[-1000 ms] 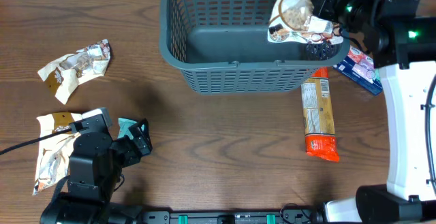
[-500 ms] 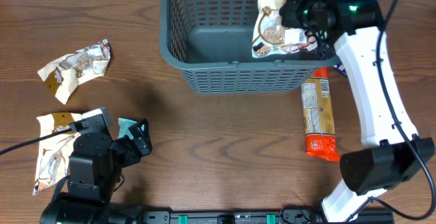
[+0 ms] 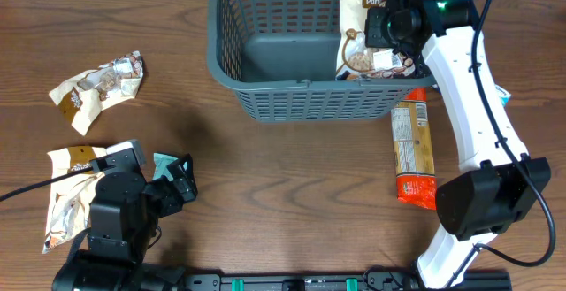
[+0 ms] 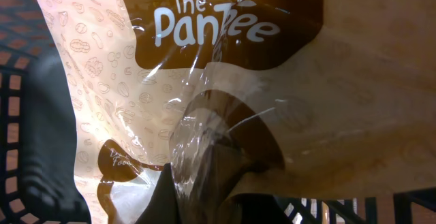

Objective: Pack container
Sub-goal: 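Lift the Pantree bag and lower it into the grey basket, then open the right gripper and withdraw it from the basket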

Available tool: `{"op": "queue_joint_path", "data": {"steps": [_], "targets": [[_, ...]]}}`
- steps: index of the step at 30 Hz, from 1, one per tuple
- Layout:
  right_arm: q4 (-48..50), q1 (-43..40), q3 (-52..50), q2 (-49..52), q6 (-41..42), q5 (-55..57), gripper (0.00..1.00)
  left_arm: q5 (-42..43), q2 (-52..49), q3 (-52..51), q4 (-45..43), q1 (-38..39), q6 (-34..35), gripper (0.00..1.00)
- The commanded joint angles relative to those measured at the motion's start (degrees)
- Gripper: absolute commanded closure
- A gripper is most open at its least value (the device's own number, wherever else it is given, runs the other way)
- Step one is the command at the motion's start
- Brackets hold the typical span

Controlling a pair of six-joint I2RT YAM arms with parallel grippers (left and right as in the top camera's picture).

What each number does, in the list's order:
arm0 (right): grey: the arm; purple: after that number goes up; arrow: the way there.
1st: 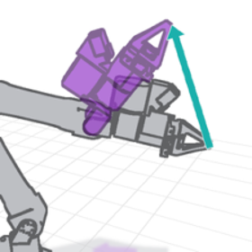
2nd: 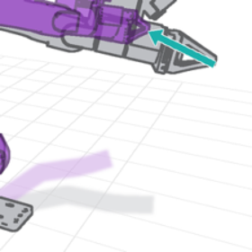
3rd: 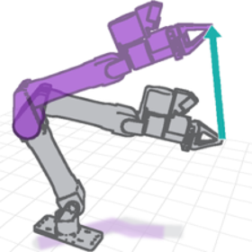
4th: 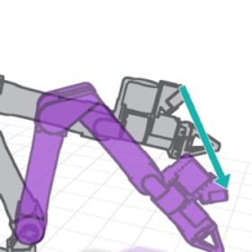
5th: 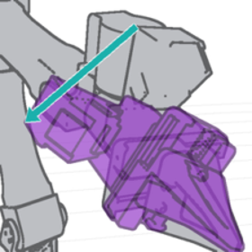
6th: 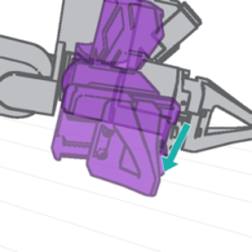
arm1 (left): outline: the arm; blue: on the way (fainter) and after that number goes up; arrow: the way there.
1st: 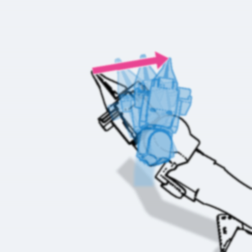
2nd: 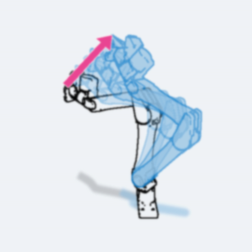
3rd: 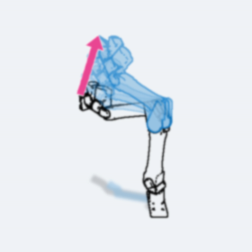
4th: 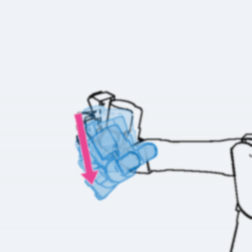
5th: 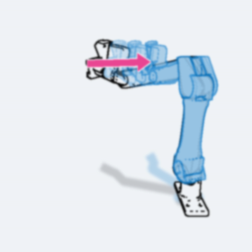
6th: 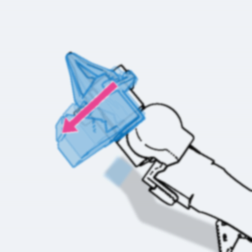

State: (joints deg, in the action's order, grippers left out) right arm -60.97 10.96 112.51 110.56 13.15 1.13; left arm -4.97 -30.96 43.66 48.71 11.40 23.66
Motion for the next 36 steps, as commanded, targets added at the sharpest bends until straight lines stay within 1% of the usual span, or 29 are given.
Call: {"op": "queue_joint_path", "data": {"steps": [1, 6, 7, 13, 14, 16, 24, 27, 30, 32, 34, 36], "targets": [[-0.6, 0.2, 1.0, 1.0, -1.0, 1.0, 0.99, -1.1, 0.2, 1.3, 0.1, -0.1, -0.9, 0.01], [-2.0, 0.3, 0.9, 2.9, -1.0, 1.0, 0.99, -1.1, 0.2, 1.3, 0.1, -0.1, -0.9, 0.01], [-2.1, 0.3, 0.9, 3.0, -1.0, 1.0, 0.97, -1.1, 0.2, 1.3, 0.1, -0.1, -0.9, 0.01], [-2.0, 0.4, 1.0, 3.4, -1.0, 1.0, 0.66, -1.1, 0.2, 1.3, 0.1, -0.1, -0.9, 0.01], [-2.1, 0.4, 1.0, 3.4, -1.0, 1.0, 0.65, -1.1, 0.2, 1.3, 0.1, -0.1, -0.9, 0.01], [-2.1, 0.4, 1.0, 3.4, -1.0, 1.0, 0.62, -1.1, 0.2, 1.3, 0.1, -0.1, -0.9, 0.01], [-1.7, 0.4, 2.4, 3.3, -0.8, 0.6, 0.59, -1.1, 0.3, 1.3, 0.1, -0.1, -0.9, 0.01], [-3.2, 0.3, 7.5, 3.3, -0.7, -2.0, 0.55, -1.1, 0.2, 1.3, 0.1, -0.1, -0.9, 0.01], [-6.3, -0.1, 16.3, 3.3, 0.0, -3.1, 0.5, -1.1, 0.2, 1.3, 0.1, -0.1, -0.9, 0.01], [-9.2, -0.5, 23.4, 3.3, 0.1, -2.9, 0.39, -1.1, 0.2, 1.3, 0.1, -0.1, -0.9, 0.01], [-12.4, -1.4, 30.5, 3.3, 0.1, -1.5, 0.2, -1.1, 0.2, 1.3, 0.1, -0.1, -0.9, 0.01], [-15.4, -2.6, 36.4, 3.3, 0.1, 0.1, 0.04, -1.1, 0.2, 1.3, 0.1, -0.1, -0.9, 0.01]]}}
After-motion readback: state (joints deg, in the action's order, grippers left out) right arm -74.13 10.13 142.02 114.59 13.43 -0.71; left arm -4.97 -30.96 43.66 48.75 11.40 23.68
